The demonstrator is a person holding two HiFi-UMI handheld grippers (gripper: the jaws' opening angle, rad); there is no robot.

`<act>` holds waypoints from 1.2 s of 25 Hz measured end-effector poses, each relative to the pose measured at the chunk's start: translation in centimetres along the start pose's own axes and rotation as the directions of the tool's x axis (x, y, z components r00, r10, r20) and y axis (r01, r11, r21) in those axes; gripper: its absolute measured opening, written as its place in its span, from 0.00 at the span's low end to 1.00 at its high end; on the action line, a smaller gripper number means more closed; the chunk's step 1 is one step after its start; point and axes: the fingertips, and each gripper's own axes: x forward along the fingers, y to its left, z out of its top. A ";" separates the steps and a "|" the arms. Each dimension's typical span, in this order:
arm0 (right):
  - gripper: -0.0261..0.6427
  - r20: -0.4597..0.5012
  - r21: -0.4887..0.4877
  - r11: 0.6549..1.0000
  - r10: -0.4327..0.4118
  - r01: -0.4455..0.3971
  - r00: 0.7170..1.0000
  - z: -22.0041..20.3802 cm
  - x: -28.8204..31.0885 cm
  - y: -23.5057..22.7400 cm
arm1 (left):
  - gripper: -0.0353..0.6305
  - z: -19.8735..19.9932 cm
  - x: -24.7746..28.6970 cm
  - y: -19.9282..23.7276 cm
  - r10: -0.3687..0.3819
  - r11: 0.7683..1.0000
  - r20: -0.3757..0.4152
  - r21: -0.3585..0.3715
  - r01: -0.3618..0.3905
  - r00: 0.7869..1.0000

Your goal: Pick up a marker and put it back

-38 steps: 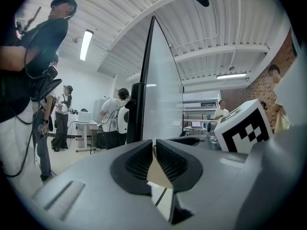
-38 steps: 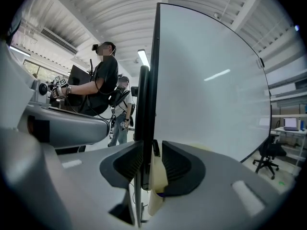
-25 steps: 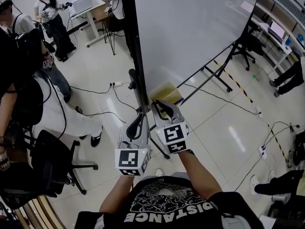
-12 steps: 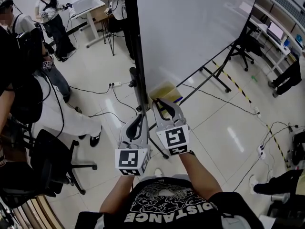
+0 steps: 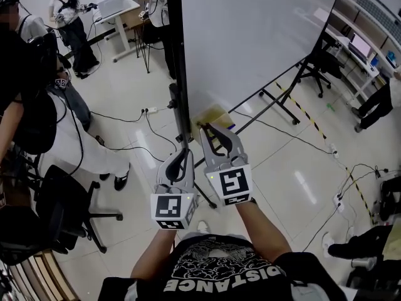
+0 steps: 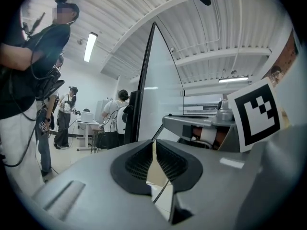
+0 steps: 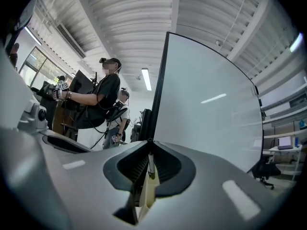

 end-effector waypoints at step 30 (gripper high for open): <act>0.09 0.057 -0.007 0.999 0.054 -0.054 0.997 2.7 -11.6 0.7 | 0.06 1.5 -4.5 -7.4 0.091 0.995 0.054 0.046 -0.094 0.994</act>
